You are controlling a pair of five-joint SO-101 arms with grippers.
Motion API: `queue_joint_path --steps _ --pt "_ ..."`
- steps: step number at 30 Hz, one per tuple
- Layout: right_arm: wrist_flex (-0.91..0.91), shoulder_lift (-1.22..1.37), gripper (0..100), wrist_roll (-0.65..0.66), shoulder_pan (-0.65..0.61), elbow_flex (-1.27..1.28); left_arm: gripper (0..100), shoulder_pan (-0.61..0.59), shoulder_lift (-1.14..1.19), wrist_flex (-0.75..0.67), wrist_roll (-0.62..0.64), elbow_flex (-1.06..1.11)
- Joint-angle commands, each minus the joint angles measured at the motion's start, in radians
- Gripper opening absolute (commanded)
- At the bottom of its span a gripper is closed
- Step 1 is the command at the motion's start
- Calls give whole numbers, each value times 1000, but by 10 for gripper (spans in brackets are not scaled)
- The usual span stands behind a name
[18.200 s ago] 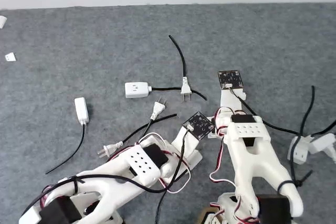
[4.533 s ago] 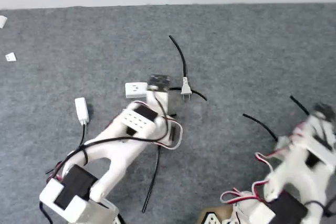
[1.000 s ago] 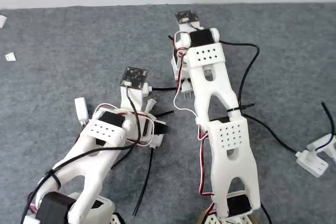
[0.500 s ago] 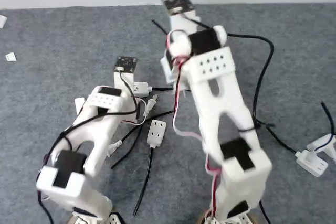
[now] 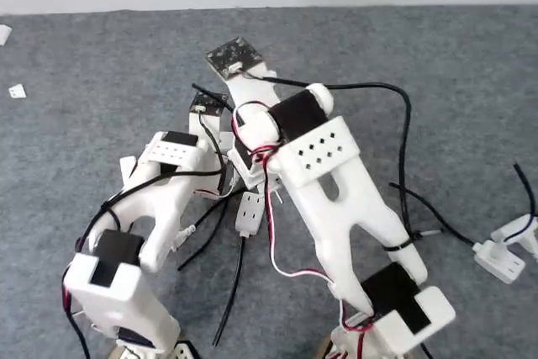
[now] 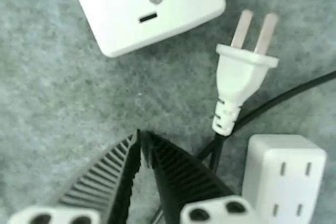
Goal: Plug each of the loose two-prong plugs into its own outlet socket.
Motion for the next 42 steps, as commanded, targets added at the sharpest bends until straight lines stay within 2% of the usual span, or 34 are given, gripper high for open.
queue_joint_path --steps 1,4,9,15,27,34,38,42 --pt "-16 -1 8 46 -7 -5 12 -2 -126 -77 -35 76" --pt "-7 8 8 137 -5 2 12 23 -215 -107 -86 157" --pt "-5 4 8 207 -4 23 12 54 -377 -189 -150 311" --pt "-5 8 8 224 7 23 12 104 -506 -269 -178 443" --pt "-13 10 8 267 12 25 12 107 -516 -272 -180 456" --pt "-18 -1 8 265 38 21 12 121 -431 -247 -184 412" --pt "-18 -1 8 262 22 21 12 127 -377 -187 -285 361" --pt "-18 -1 8 262 21 21 12 127 -348 -157 -304 334"
